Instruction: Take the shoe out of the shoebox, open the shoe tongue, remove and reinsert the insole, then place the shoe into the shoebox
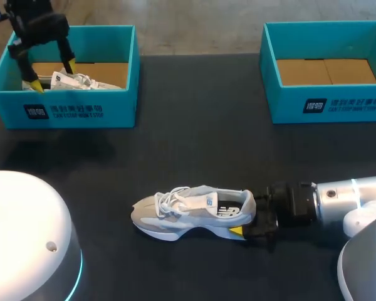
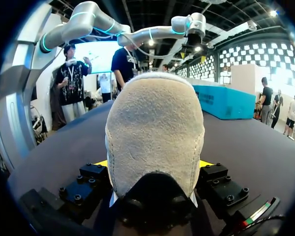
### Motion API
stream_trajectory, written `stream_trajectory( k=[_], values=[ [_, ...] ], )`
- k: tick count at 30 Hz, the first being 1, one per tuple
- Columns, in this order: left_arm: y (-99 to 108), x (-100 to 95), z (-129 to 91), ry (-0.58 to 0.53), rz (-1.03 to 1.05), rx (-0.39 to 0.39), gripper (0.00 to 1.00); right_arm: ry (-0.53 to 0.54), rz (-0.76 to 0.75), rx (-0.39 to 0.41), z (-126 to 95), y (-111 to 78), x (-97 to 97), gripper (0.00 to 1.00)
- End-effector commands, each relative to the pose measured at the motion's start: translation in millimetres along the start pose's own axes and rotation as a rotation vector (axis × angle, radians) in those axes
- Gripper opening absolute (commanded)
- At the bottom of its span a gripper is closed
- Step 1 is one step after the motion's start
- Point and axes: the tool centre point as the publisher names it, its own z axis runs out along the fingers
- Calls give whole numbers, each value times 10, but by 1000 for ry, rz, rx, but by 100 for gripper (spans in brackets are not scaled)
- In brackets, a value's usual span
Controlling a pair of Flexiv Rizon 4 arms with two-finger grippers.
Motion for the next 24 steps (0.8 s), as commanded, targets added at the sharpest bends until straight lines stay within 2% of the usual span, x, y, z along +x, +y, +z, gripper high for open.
stream_trajectory(
  k=[1,3,5,6,7,8,10,12,24],
  values=[
    [-401,306,207,-128,-343,-23,100,1,1,5,17,-3,12,0],
    [-593,376,299,-120,-467,-46,100,1,1,5,17,-3,12,0],
    [-779,387,428,-209,-644,-97,100,1,1,5,17,-3,12,0],
    [-867,392,496,-225,-714,-97,100,1,1,5,17,-3,12,0],
    [-912,388,531,-211,-758,-84,100,1,1,5,17,-3,12,0],
    [-997,383,587,-188,-821,-35,100,1,1,5,17,-3,12,0],
    [-1131,398,661,-106,-818,30,100,1,1,5,17,-3,12,0],
    [-1220,402,700,-151,-816,23,100,1,1,5,17,-3,12,0],
    [-1220,402,700,-151,-816,23,100,1,1,5,17,-3,12,0]
  ],
)
